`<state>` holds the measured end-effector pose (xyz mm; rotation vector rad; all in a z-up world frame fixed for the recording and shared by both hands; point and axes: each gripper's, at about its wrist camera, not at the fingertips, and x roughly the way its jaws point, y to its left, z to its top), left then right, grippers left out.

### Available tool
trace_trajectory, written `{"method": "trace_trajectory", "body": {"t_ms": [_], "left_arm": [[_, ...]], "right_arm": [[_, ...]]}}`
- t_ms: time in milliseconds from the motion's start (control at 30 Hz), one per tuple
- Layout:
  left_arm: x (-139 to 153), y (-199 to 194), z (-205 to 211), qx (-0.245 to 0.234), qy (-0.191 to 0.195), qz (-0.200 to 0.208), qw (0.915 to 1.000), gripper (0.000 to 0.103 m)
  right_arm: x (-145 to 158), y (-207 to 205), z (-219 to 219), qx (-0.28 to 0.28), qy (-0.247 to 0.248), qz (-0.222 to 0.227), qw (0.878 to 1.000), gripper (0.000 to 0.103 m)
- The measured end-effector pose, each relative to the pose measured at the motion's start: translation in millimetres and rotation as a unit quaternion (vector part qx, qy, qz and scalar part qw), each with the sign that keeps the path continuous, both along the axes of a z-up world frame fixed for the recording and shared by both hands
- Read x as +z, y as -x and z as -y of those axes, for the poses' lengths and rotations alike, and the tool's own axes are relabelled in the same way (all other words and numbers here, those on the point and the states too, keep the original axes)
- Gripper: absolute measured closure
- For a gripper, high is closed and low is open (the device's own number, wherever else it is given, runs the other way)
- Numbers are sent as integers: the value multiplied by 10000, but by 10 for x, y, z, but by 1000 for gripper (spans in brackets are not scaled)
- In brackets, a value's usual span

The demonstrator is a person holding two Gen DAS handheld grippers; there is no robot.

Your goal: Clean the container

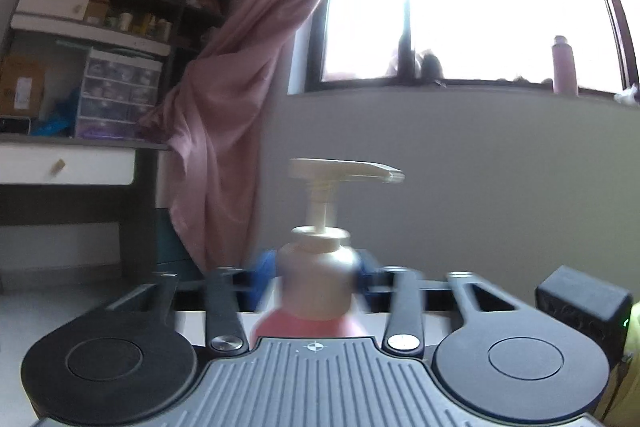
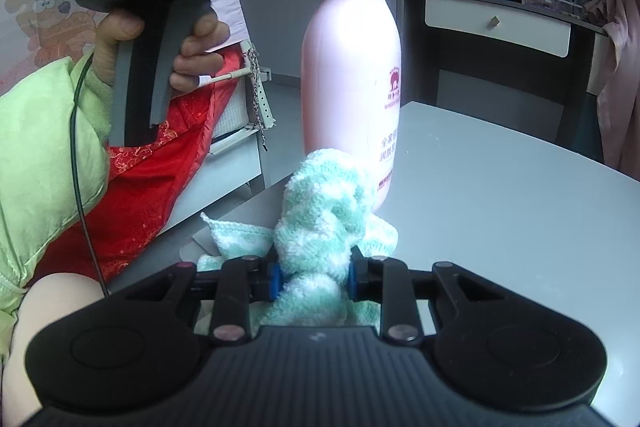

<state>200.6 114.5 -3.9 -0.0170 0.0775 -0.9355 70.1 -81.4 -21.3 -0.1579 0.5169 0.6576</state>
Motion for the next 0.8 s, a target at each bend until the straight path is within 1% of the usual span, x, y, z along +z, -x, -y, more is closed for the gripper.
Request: {"method": "trace_trajectory", "body": {"t_ms": [100,167,333,433,533,633,700,800], "left_arm": [[-19,102,72,24,-155,95,9998,64],[68,168,93,129,-260,91,9995,64],[161,359,245,708,-463,-86,9964,64],[217,487,415,1122,-675,-105,9913,64],[279,581,583,1648,-800,-225,9828,64],[357,673,695,2183,-790,-378,9720,64],[481,714,761,2534,-778,-504,9629,64],[589,800,834,2990,-783,-634,9489,64]], "right_arm": [[5,-9,-1,-3,-13,1,10000,75],[2,-16,4,-9,-28,0,10000,75],[3,10,15,-46,-27,22,10000,75],[4,37,30,-72,-41,21,10000,75],[2,71,55,-99,-63,19,9999,75],[10,127,77,-117,-83,28,9999,75],[12,163,93,-130,-106,25,9999,75],[13,202,125,-156,-156,30,9998,75]]}}
